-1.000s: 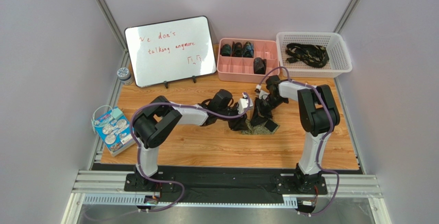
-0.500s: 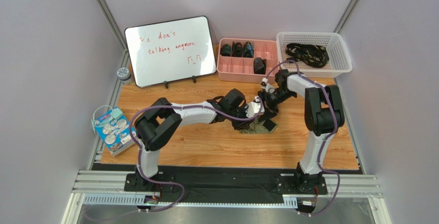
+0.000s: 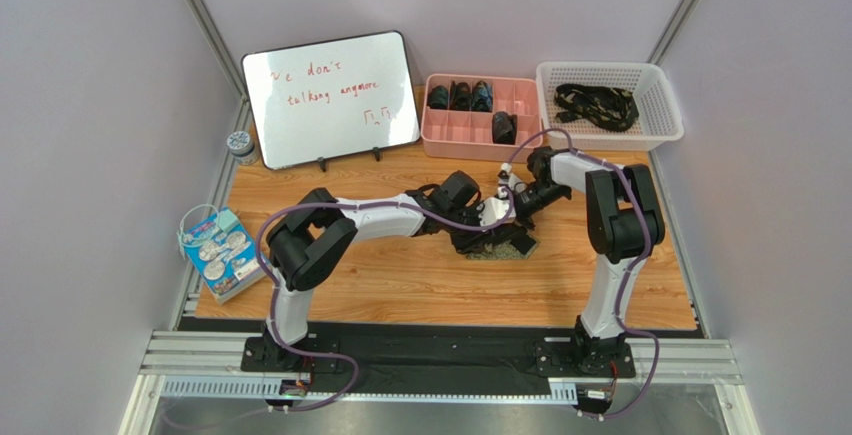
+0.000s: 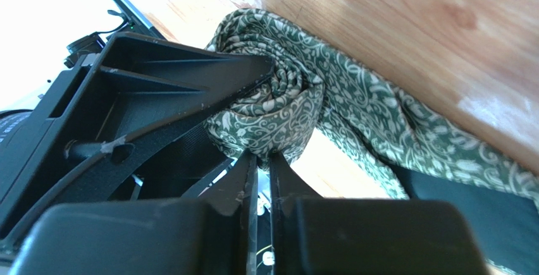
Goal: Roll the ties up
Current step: Roll the tie at the center of the board.
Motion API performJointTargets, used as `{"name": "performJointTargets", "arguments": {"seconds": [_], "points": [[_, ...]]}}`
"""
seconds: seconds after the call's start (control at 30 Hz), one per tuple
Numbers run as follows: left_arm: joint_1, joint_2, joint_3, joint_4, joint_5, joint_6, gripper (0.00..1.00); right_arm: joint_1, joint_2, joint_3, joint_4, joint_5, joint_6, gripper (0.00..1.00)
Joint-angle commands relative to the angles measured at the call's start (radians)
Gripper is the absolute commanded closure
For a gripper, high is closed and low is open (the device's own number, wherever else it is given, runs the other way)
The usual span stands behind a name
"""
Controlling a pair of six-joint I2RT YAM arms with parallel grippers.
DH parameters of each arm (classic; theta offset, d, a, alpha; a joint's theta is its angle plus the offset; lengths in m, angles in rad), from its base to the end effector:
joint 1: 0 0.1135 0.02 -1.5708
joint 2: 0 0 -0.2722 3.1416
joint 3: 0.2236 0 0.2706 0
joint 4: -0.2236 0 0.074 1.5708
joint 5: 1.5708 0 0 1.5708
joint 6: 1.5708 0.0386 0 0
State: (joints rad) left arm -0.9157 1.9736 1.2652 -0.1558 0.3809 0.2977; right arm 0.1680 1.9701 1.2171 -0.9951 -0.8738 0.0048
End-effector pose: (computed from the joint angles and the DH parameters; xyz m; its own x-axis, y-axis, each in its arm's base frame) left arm 0.2551 -0.3556 0.1543 -0.1839 0.6864 -0.7036 0.9803 0.1808 -0.0799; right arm 0.3322 0.0864 0.1304 -0.9703 -0.1614 0.1800 0.0307 0.6563 0.7539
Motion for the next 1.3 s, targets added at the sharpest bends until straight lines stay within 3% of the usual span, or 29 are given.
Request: {"name": "performJointTargets", "arguments": {"seconds": [0.0, 0.1, 0.17, 0.27, 0.3, 0.37, 0.73, 1.13, 1.2, 1.27], "points": [[0.008, -0.005, -0.075, -0.054, 0.024, 0.015, 0.50, -0.002, 0.029, -0.002, 0.075, 0.076, -0.011, 0.99], [0.014, -0.013, -0.086, -0.050, 0.041, 0.018, 0.50, -0.016, 0.027, -0.008, 0.093, 0.088, -0.011, 1.00], [0.026, -0.027, -0.098, -0.025, 0.062, -0.011, 0.44, -0.018, 0.016, -0.014, 0.115, 0.105, -0.011, 1.00], [0.078, -0.103, -0.188, 0.138, 0.148, -0.102, 0.30, -0.019, 0.019, -0.025, 0.133, 0.136, 0.023, 1.00], [0.089, -0.122, -0.210, 0.181, 0.159, -0.118, 0.16, -0.022, 0.027, -0.027, 0.133, 0.137, 0.027, 1.00], [0.106, -0.156, -0.248, 0.254, 0.173, -0.131, 0.14, -0.025, 0.033, -0.034, 0.141, 0.153, 0.041, 1.00], [0.110, -0.114, -0.238, 0.409, 0.193, -0.071, 0.12, -0.038, 0.117, -0.014, 0.159, 0.214, 0.095, 1.00], [0.066, -0.075, -0.205, 0.446, 0.221, 0.055, 0.10, -0.033, 0.153, 0.002, 0.156, 0.214, 0.100, 1.00], [0.057, -0.049, -0.184, 0.446, 0.204, 0.058, 0.10, -0.027, 0.151, -0.001, 0.154, 0.200, 0.095, 1.00], [0.052, -0.027, -0.159, 0.421, 0.173, 0.055, 0.17, -0.016, 0.147, -0.007, 0.154, 0.194, 0.092, 1.00]]}}
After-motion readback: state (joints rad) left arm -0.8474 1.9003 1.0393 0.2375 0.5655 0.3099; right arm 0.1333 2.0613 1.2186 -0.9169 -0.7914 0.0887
